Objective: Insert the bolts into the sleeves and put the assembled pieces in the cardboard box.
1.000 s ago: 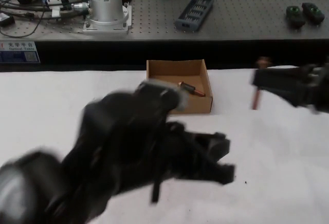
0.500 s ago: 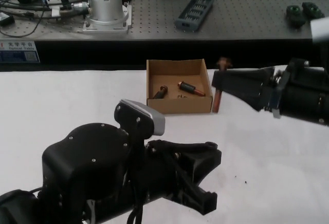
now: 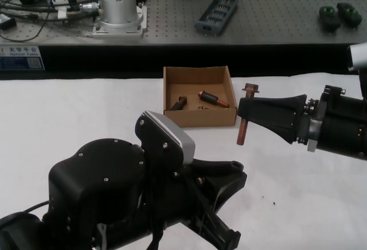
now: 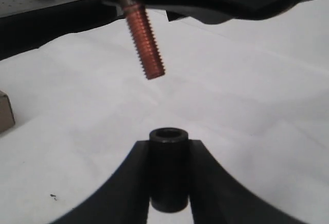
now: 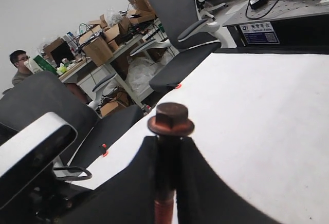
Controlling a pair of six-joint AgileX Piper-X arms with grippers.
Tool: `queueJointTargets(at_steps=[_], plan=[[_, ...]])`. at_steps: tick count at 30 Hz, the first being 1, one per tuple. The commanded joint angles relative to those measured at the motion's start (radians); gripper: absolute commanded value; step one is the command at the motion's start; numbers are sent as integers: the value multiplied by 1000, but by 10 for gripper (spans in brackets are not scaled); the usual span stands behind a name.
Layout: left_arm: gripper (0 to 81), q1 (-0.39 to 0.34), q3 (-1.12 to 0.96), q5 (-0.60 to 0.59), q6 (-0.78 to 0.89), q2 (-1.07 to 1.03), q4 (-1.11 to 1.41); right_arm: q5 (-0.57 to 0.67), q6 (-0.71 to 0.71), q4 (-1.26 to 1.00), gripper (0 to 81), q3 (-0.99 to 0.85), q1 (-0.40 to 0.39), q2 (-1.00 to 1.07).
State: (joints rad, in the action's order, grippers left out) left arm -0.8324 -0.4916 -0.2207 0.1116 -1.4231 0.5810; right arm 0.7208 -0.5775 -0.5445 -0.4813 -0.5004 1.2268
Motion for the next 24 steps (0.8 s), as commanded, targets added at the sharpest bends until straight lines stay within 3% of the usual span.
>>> queueJointTargets(at_steps=[1, 24], plan=[[61, 9, -5, 0, -21, 13, 14, 3, -66, -60, 43, 0, 3, -8], [61, 12, -5, -31, 17, 13, 85, 135, -12, 1, 43, 0, 22, -8]])
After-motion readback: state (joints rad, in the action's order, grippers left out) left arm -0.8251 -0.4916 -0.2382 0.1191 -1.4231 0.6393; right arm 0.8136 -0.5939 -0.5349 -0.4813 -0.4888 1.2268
